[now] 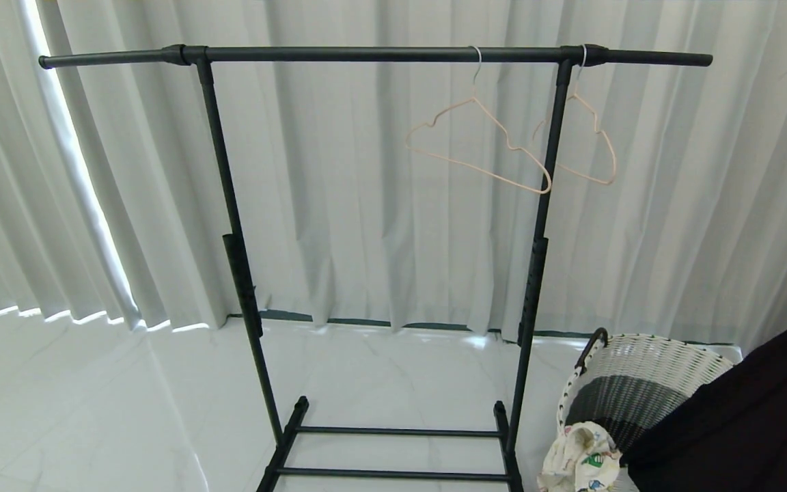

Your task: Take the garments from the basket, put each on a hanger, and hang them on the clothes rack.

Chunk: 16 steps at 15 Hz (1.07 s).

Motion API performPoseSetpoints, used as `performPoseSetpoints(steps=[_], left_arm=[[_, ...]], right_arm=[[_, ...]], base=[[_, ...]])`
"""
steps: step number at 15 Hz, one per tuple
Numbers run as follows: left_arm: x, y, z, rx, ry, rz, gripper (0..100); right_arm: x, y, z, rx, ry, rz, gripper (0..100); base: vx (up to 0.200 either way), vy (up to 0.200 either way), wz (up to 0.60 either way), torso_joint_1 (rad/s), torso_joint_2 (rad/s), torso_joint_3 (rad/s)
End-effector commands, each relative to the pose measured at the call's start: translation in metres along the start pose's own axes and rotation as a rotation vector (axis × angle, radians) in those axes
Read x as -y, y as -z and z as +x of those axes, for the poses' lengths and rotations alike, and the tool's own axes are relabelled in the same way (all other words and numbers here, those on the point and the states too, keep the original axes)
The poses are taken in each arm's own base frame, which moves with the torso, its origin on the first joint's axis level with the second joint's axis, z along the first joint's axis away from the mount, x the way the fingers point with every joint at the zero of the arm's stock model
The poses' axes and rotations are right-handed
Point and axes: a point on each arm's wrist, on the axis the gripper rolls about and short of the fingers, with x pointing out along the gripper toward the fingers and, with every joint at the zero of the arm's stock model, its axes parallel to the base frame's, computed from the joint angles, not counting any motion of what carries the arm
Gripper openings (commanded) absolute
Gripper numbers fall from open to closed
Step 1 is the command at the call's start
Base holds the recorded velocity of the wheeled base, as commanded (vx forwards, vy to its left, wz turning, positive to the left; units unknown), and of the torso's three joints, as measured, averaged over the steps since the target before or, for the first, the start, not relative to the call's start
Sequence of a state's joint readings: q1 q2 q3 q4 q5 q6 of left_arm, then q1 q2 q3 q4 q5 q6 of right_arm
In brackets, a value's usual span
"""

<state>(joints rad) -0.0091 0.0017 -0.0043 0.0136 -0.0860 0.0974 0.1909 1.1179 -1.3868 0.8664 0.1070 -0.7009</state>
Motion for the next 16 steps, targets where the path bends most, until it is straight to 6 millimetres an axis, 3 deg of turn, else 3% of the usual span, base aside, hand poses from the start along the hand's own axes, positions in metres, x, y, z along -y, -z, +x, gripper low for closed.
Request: performPoseSetpoints(steps=[1, 5, 11, 13, 16], left_arm=[[0.0, 0.0, 0.0, -0.001, 0.0, 0.001, 100], [0.0, 0.0, 0.0, -0.001, 0.0, 0.01, 100], [0.0, 0.0, 0.0, -0.001, 0.005, 0.047, 100], [0.0, 0.0, 0.0, -0.001, 0.005, 0.047, 100], [0.0, 0.0, 0.0, -0.003, -0.001, -0.046, 100]], right_arm=[[0.002, -0.005, 0.008, 0.0, -0.025, -0.013, 0], [-0.001, -0.009, 0.008, 0.021, -0.049, -0.036, 0], [-0.005, -0.02, 0.019, 0.05, -0.126, -0.076, 0], [-0.009, -0.03, 0.03, 0.092, -0.194, -0.033, 0], [-0.011, -0.047, 0.063, 0.111, -0.247, 0.089, 0]], base=[[-0.2, 0.0, 0.0, -0.002, 0.01, 0.002], [-0.2, 0.0, 0.0, 0.005, 0.0, 0.002], [0.0, 0.0, 0.0, 0.0, 0.0, 0.0], [0.0, 0.0, 0.0, 0.0, 0.0, 0.0], [0.0, 0.0, 0.0, 0.0, 0.0, 0.0]])
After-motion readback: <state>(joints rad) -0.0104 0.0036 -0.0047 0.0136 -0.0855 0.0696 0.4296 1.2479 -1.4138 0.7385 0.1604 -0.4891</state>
